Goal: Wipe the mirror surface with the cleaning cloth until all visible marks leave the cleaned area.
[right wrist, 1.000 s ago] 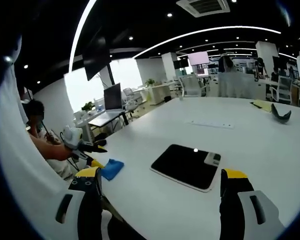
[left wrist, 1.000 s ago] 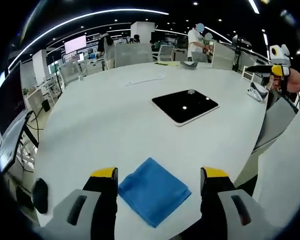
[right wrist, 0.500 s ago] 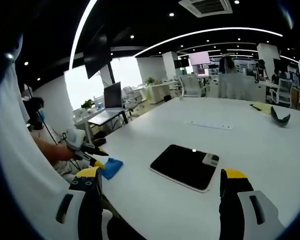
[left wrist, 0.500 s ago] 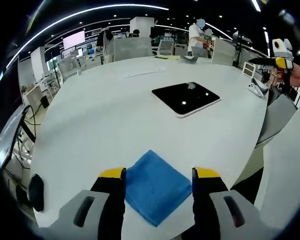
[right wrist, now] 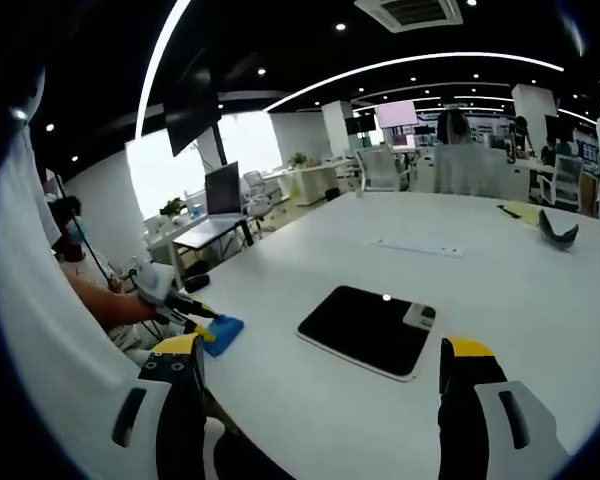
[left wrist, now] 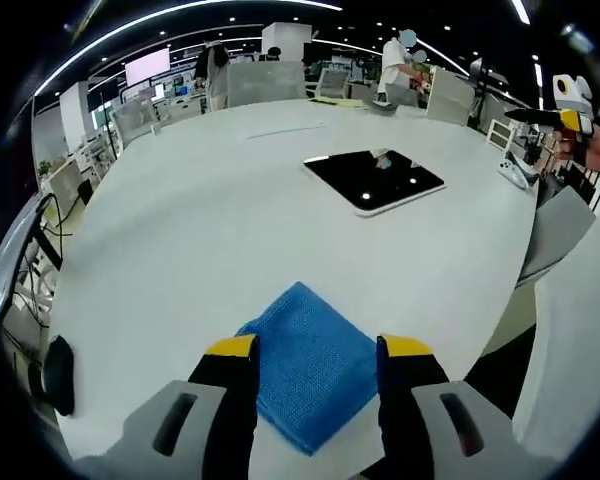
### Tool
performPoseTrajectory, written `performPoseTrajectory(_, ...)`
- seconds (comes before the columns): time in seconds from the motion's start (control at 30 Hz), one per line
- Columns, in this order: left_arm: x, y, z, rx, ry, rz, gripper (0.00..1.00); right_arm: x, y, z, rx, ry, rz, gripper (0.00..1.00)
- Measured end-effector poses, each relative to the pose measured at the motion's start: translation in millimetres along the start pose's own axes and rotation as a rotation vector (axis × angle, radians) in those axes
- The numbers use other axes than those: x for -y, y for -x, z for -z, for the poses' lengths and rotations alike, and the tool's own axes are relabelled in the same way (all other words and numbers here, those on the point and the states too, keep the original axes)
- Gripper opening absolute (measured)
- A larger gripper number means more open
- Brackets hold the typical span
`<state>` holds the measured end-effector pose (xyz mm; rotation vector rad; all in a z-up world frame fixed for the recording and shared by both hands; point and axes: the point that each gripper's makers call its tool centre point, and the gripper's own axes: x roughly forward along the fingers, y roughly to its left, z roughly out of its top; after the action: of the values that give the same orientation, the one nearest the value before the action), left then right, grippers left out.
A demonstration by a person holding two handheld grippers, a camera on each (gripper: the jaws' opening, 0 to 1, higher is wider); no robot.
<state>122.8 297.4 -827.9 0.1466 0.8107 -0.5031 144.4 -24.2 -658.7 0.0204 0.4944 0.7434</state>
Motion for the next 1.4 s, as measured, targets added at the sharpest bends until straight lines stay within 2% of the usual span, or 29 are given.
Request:
performPoseTrajectory(0.37,-3.2,-12,16.8,-0.041,0.012,0.003,0.45,1,0,4.6,-0.012,-0.004,0.006,0.97)
performPoseTrajectory(0.5,-5.2,-12,16.8,-0.033,-0.038,-0.012,0.41,2,-1,4.8,-0.014,-0.004,0.007,0.97)
performPoseTrajectory(0.8,-4.9,-12,17.3,-0.029,-0.077,-0.014,0.41,0,-4,8.3,-0.019,-0.013,0.007,0.95)
performPoseTrajectory(1.13,-5.6,-12,17.3,-0.033,-0.071,-0.020,0.40,1,-6,2.3,0.003,-0.024,0.006,0.94)
performPoseTrajectory(1.4,-6.4,-12,17.2,-0.034,-0.069,-0.026,0.39,2,-5,4.6,0.000,-0.025,0.008,0.94)
